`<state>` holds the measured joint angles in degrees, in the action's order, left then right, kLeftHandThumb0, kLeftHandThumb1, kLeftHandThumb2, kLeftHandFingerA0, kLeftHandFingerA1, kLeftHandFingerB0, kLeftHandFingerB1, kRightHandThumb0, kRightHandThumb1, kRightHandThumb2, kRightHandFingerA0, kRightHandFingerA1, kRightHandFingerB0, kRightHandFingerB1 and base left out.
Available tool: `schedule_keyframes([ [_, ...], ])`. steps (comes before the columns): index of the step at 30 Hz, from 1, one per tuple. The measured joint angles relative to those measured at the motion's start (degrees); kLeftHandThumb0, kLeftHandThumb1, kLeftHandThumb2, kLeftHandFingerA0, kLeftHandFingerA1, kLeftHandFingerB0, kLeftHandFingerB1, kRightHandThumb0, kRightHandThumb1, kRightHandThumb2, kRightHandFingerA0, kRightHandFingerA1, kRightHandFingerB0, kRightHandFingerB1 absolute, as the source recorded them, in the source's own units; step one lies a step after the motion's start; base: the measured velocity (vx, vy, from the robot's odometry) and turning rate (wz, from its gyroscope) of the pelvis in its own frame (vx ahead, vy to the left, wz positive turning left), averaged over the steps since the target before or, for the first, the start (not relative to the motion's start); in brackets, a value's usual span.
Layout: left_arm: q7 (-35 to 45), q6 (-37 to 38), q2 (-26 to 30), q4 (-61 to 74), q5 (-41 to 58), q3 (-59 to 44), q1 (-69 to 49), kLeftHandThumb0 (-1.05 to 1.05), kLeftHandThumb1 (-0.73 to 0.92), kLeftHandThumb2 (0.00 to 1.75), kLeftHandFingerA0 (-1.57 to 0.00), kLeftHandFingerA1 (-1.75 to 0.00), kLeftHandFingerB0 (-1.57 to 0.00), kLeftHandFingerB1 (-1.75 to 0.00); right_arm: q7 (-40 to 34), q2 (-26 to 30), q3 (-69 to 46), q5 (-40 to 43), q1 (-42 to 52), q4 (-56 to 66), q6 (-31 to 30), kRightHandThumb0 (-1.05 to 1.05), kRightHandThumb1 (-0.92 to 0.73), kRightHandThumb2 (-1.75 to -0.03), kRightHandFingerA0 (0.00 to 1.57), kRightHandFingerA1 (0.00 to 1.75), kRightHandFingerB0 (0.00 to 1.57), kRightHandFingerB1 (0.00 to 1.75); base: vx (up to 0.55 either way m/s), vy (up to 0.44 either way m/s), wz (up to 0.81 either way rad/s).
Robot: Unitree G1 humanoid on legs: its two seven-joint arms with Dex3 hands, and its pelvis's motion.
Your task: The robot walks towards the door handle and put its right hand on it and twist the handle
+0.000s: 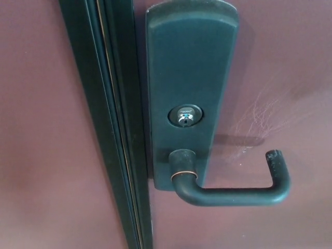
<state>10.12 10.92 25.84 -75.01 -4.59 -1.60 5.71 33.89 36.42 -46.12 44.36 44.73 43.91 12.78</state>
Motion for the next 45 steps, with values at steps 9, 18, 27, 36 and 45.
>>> schedule_keyframes([
  [9,0.36,-0.46,0.38,-0.17,-1.01,0.72,0.37,-0.21,0.61,0.58,-0.46,-0.38,-0.31,-0.32,0.38,7.86,1.48,2.86,-7.42,4.12,-6.58,-0.56,-0.55,-0.58,0.48,0.42,0.42,0.34,0.00,0.000,0.00],
  [18,0.75,-0.68,0.47,-0.24,-1.13,0.45,0.60,-0.22,0.61,0.58,-0.46,-0.38,-0.31,-0.32,-0.91,15.07,5.33,2.36,-17.92,5.62,-13.88,-0.63,-0.45,-0.80,0.45,0.52,0.36,0.46,0.00,0.000,0.00],
  [27,0.86,-0.99,0.60,-0.24,-1.45,0.77,0.67,-0.23,0.60,0.58,-0.46,-0.38,-0.31,-0.32,-1.51,16.67,7.00,0.94,-23.40,5.88,-19.08,-0.60,-0.56,-0.58,0.53,0.42,0.44,0.34,0.00,0.000,0.00],
  [36,1.01,-1.06,0.68,-0.34,-1.60,0.90,0.57,-0.24,0.60,0.58,-0.46,-0.39,-0.30,-0.32,-2.19,17.81,9.21,-0.30,-28.68,7.08,-22.93,-0.63,-0.45,-0.81,0.47,0.52,0.36,0.46,0.00,0.000,0.00],
  [45,1.35,-1.05,0.70,-0.36,-1.60,0.83,0.44,-0.24,0.60,0.58,-0.46,-0.38,-0.30,-0.32,-3.67,22.17,14.59,-1.30,-38.37,6.81,-28.00,-0.62,-0.45,-0.80,0.46,0.51,0.36,0.45,0.00,0.000,0.00],
])
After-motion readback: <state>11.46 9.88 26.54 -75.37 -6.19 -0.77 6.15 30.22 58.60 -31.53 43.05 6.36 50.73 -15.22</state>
